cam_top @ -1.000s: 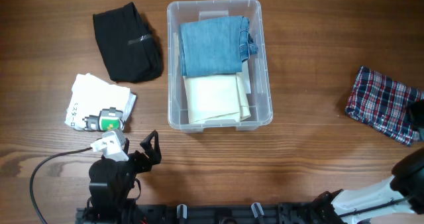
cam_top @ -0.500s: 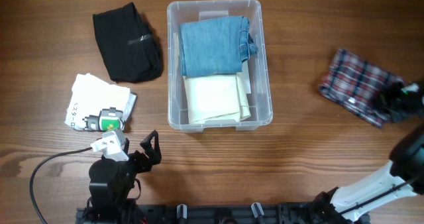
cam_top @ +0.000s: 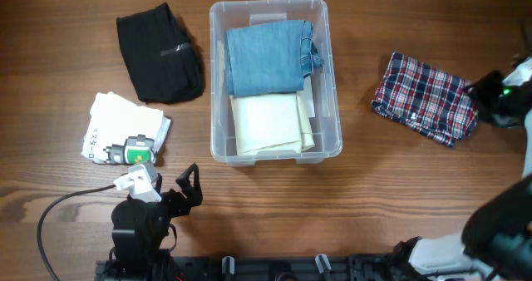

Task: Pack container
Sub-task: 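Grasp the red plaid shirt's edge with the right gripper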

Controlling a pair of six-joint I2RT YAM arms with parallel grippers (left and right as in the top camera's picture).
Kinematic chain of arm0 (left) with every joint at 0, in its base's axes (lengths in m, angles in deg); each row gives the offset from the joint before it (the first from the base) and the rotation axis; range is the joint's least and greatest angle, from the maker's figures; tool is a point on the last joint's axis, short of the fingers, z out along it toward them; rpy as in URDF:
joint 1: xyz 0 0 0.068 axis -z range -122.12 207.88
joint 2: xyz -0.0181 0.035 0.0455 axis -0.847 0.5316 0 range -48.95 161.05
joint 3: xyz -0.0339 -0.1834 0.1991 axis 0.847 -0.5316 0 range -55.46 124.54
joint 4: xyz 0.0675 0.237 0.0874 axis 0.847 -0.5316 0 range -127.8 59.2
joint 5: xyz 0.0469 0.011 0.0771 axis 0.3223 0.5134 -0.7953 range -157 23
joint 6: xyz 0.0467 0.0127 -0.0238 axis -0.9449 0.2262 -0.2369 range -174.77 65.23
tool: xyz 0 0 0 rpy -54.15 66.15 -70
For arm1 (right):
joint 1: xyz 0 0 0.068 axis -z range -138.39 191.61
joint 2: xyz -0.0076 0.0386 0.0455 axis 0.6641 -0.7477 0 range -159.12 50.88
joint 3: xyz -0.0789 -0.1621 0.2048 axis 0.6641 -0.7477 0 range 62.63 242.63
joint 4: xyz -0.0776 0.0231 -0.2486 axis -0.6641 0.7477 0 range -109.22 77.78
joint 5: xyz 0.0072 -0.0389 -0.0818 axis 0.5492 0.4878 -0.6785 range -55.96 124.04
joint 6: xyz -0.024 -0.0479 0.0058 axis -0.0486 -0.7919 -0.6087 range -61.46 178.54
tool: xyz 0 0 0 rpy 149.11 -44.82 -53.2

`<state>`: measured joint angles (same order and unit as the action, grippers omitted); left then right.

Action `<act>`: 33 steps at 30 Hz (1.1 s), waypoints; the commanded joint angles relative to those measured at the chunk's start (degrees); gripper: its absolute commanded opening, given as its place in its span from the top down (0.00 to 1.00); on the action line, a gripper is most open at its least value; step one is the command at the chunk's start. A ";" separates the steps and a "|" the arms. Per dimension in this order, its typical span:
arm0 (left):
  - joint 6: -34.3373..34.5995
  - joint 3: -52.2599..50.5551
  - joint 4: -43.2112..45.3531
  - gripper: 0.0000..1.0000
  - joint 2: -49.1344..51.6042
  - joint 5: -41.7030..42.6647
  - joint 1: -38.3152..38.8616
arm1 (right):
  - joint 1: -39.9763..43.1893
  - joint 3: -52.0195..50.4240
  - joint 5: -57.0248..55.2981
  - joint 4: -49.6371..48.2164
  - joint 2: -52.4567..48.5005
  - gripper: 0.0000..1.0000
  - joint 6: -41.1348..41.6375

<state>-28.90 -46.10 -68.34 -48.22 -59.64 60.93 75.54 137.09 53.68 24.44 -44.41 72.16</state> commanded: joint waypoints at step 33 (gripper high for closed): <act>0.28 -0.20 0.17 0.00 -0.50 0.28 0.04 | 0.42 0.96 2.99 -4.35 -25.27 0.30 -16.50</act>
<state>-28.90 -46.10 -68.34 -48.22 -59.64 60.93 76.66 139.58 51.47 19.48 -65.57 55.75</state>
